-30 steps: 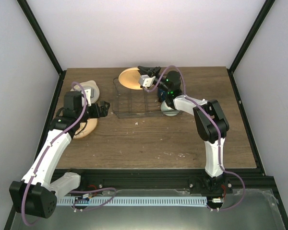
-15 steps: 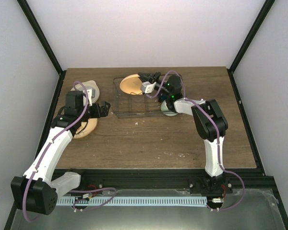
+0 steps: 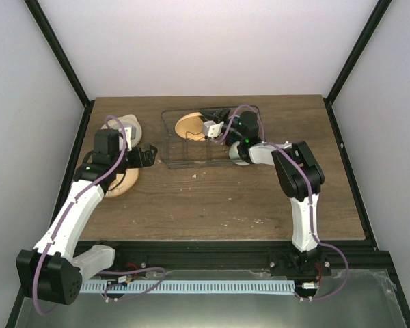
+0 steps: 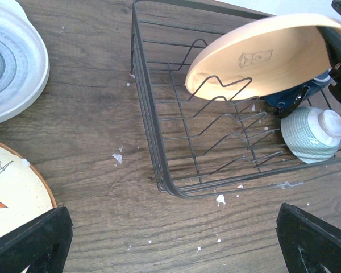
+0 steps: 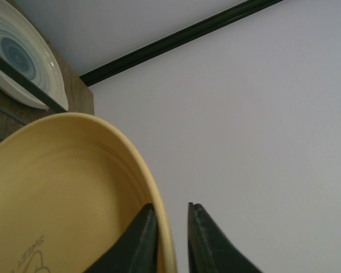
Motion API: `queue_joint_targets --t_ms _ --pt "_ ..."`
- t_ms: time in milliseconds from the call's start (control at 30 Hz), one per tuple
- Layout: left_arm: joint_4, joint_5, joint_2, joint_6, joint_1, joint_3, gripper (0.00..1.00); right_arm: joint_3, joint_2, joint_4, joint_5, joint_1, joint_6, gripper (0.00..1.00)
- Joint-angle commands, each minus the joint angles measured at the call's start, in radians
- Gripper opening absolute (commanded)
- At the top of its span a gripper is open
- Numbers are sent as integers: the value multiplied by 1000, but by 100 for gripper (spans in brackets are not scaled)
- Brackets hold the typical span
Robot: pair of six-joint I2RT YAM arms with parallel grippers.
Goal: Load the mixed dishes into the dish rack
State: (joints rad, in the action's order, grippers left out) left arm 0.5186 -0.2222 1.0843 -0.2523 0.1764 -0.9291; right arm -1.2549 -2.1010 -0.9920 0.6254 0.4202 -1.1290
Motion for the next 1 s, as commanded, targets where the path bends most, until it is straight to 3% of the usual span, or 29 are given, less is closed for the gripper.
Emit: queue_joint_targets --t_ms 0,367,600,733,867,967 --pt "-17 -8 7 3 -5 -8 100 32 23 -72 22 -3 46 25" --pt "-17 -13 -5 -5 -9 -3 100 134 127 -177 45 15 137 57" --pt "-12 37 -4 -15 -21 -18 100 211 271 -187 -143 47 190 68" --pt "-4 22 24 -35 -74 -52 100 179 396 43 -298 66 319 78" --pt "13 -20 93 -48 -175 -109 100 84 510 384 -436 82 537 80" --pt "79 41 155 -21 -225 -168 100 69 599 577 -454 91 746 80"
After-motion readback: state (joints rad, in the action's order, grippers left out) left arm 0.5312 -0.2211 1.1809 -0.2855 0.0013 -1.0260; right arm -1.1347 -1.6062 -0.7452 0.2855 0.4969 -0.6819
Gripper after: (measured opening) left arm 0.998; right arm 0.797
